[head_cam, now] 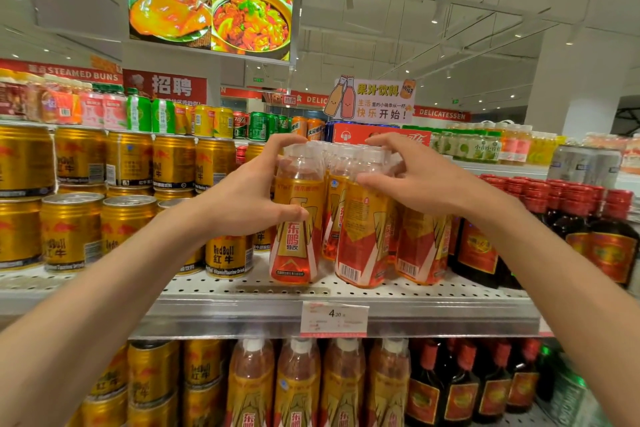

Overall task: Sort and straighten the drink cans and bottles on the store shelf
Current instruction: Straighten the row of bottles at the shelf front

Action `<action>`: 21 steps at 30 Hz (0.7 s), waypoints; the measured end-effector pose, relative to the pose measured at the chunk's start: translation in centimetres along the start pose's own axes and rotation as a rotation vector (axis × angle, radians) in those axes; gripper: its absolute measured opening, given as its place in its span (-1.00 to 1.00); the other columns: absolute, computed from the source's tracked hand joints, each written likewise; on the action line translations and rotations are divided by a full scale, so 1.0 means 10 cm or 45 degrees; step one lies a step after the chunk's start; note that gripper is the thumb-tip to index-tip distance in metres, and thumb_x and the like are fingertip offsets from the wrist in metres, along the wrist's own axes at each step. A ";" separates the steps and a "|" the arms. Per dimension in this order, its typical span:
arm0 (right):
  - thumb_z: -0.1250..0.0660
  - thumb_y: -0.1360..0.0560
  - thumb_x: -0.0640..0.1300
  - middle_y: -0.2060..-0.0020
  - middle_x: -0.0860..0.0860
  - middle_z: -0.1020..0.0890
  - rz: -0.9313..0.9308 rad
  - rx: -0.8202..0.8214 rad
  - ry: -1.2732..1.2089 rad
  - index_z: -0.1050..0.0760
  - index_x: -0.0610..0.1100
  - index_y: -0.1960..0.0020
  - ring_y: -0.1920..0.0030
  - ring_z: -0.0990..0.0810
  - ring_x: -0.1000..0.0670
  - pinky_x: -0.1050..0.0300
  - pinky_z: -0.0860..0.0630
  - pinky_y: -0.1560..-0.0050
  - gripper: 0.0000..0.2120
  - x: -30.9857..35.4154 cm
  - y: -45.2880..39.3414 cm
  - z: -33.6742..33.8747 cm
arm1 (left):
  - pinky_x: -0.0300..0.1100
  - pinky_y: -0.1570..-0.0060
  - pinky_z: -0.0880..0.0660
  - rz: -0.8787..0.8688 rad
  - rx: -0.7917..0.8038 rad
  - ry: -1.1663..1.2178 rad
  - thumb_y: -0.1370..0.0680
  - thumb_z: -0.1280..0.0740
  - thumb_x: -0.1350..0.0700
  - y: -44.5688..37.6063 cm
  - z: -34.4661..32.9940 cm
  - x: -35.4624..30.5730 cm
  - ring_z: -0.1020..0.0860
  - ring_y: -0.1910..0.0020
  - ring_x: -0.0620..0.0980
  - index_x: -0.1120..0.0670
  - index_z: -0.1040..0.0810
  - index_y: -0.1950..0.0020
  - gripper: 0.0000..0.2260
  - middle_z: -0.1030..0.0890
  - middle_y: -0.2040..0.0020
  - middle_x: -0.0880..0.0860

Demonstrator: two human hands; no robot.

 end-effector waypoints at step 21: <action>-0.28 -0.58 0.21 -0.59 0.15 -0.19 -0.255 -0.228 -0.625 0.04 0.10 -0.64 -0.55 -0.20 0.10 0.14 -0.19 -0.45 -0.23 -0.05 0.52 -0.85 | -0.06 -0.53 -0.23 0.100 -0.375 0.254 -0.63 -0.30 -0.03 0.38 -0.52 0.08 -0.11 -0.58 -0.21 -0.14 0.15 -0.65 -0.24 -0.06 -0.63 -0.19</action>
Point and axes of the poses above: each hand's wrist, its own y-axis away from the middle knuckle, its own z-axis out of the back of the hand, x = y × z, the point moved 3 cm from there along -y, towards the middle knuckle
